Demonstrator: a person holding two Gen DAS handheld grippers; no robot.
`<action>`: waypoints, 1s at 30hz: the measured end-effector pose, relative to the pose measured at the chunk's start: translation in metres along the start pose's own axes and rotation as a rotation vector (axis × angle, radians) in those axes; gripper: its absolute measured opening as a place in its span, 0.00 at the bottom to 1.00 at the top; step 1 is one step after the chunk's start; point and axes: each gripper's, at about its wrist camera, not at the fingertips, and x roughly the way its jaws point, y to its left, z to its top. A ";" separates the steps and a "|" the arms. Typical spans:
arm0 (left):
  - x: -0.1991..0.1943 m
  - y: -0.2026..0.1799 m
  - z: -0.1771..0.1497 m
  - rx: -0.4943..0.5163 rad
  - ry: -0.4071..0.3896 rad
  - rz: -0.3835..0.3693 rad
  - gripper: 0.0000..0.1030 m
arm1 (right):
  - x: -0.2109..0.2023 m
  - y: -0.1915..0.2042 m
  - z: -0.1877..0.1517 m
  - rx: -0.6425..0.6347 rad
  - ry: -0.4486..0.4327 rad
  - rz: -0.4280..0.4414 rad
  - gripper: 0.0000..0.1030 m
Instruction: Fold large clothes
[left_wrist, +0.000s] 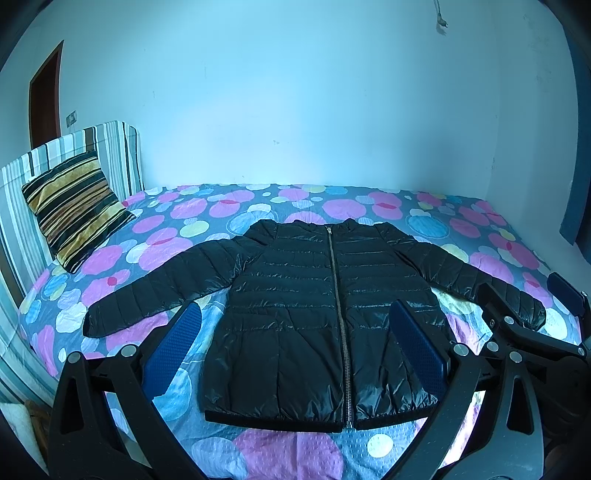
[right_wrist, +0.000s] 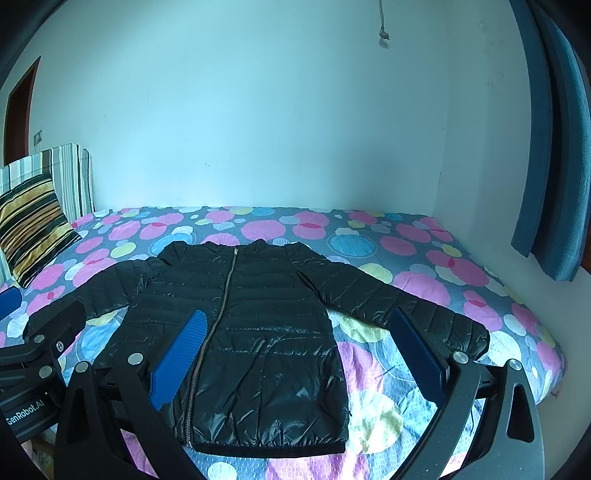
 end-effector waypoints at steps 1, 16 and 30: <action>0.001 -0.001 0.000 -0.001 0.001 -0.001 0.98 | 0.000 0.000 0.000 0.000 0.000 0.001 0.95; 0.000 0.000 0.001 -0.001 0.003 0.000 0.98 | 0.000 0.000 0.000 -0.001 0.001 0.000 0.95; 0.000 0.000 0.001 0.000 0.003 0.001 0.98 | 0.000 0.002 0.001 -0.002 0.001 -0.002 0.95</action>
